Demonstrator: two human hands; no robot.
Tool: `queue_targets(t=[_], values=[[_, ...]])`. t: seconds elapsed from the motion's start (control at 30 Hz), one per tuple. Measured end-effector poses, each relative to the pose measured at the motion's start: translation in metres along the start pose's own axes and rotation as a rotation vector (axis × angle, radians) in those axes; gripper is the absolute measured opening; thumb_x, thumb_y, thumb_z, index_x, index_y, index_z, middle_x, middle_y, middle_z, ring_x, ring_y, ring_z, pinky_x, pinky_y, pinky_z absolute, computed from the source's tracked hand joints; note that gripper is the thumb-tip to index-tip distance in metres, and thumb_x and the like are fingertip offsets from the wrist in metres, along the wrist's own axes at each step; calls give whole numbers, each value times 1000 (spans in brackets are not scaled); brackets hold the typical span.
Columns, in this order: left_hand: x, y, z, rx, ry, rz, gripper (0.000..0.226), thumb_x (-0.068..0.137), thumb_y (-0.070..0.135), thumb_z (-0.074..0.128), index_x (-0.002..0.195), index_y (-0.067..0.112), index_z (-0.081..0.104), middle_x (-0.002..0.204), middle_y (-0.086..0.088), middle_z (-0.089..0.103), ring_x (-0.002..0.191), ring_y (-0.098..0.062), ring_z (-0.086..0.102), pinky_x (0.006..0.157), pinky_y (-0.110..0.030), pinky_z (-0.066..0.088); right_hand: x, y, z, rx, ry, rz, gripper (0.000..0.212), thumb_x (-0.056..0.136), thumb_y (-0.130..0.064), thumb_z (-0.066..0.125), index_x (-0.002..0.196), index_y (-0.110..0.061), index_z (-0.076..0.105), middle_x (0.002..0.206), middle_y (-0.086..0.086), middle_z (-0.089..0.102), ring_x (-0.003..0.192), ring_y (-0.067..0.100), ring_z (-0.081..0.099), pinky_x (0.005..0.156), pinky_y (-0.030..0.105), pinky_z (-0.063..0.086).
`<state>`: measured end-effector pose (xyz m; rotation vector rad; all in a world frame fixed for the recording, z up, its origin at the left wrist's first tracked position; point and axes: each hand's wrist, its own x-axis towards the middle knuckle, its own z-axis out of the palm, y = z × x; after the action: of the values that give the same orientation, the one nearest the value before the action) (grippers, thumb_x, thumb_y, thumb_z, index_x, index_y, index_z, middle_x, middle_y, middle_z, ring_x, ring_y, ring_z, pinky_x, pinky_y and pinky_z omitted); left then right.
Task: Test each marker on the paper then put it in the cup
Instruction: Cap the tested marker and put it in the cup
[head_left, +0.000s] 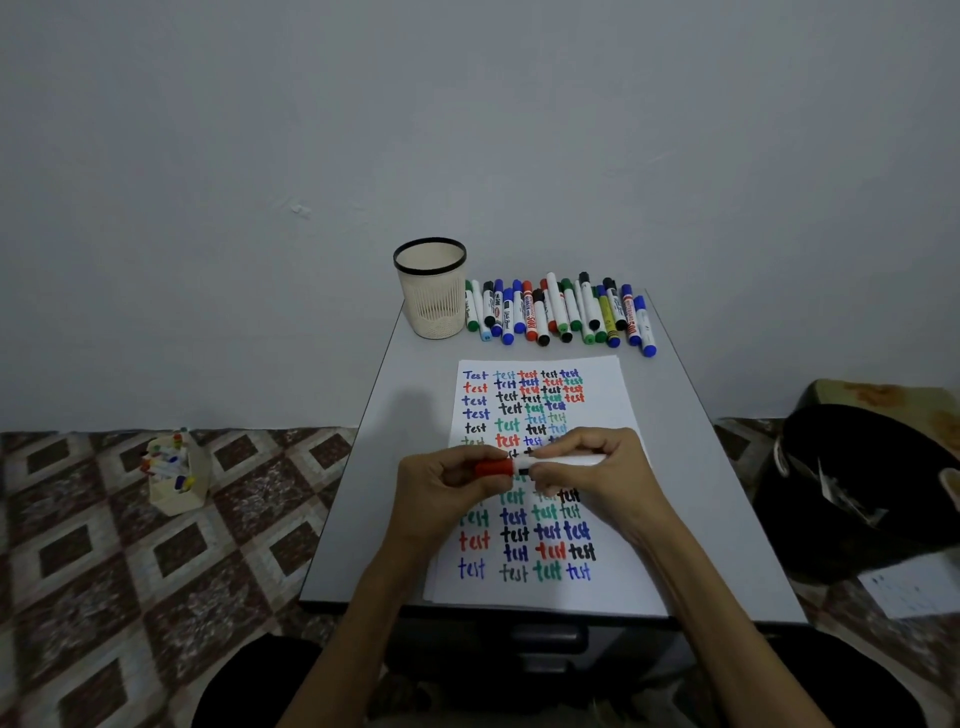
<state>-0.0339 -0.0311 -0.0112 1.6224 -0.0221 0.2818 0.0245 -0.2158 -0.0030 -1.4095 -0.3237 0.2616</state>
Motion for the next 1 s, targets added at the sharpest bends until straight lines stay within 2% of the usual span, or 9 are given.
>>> queue_targets(t=[0.4,0.53,0.63,0.7,0.77,0.83,0.9,0.93,1.0], values=[[-3,1,0,108,8,94,24,70,3,77,90,15,71,93,-3,72,81,-16,72,66,-25,57,0,4,1,1,-12,-54,18,61,-9,83,75,-1,75,60,27,65,46,28,60,51,30,52],[-2,0,2,100,17,87,26,69,1,77,89,16,71,92,0,73,81,-16,72,66,-24,57,2,4,-4,-33,-47,-46,19,64,-10,83,78,-1,75,63,27,64,47,26,56,49,28,48],[-1,0,2,65,50,99,29,68,-2,77,92,14,71,90,1,74,82,-16,71,69,-22,56,5,-4,-8,-96,-103,-25,21,66,-7,82,85,-2,76,75,25,68,53,26,57,49,27,49],[1,-1,1,65,64,112,29,68,0,76,94,13,71,90,1,74,83,-15,71,70,-21,55,8,-13,-13,-217,-134,-15,22,68,-4,82,89,-5,77,80,16,72,62,28,62,55,28,53],[1,-5,1,95,63,127,28,70,3,77,95,15,71,92,1,74,85,-14,71,73,-24,57,13,-20,-16,-452,-180,-33,23,69,-10,83,91,-12,78,81,4,75,72,27,67,64,30,54],[4,-9,2,181,72,132,32,72,11,78,102,18,70,100,2,72,93,-9,68,80,-27,56,21,-27,-17,-608,-215,-37,24,68,-14,85,90,-22,77,83,-4,75,77,17,68,67,25,52],[8,-14,0,314,106,119,46,72,24,79,115,21,63,115,7,65,103,1,61,86,-18,51,33,-34,-18,-757,-238,-38,30,69,-13,84,91,-31,72,87,-12,73,78,1,66,68,13,47],[9,-16,-1,360,118,101,54,72,32,78,121,23,59,121,8,61,108,2,58,89,-18,49,40,-39,-18,-820,-234,-50,33,71,-11,82,92,-33,70,88,-14,72,78,-4,65,69,12,46],[11,-20,-3,396,132,61,67,73,45,74,131,22,51,130,5,55,117,-6,54,96,-33,49,53,-51,-19,-792,-160,-91,34,74,-5,77,93,-32,67,87,-12,71,75,-4,65,69,17,51]])
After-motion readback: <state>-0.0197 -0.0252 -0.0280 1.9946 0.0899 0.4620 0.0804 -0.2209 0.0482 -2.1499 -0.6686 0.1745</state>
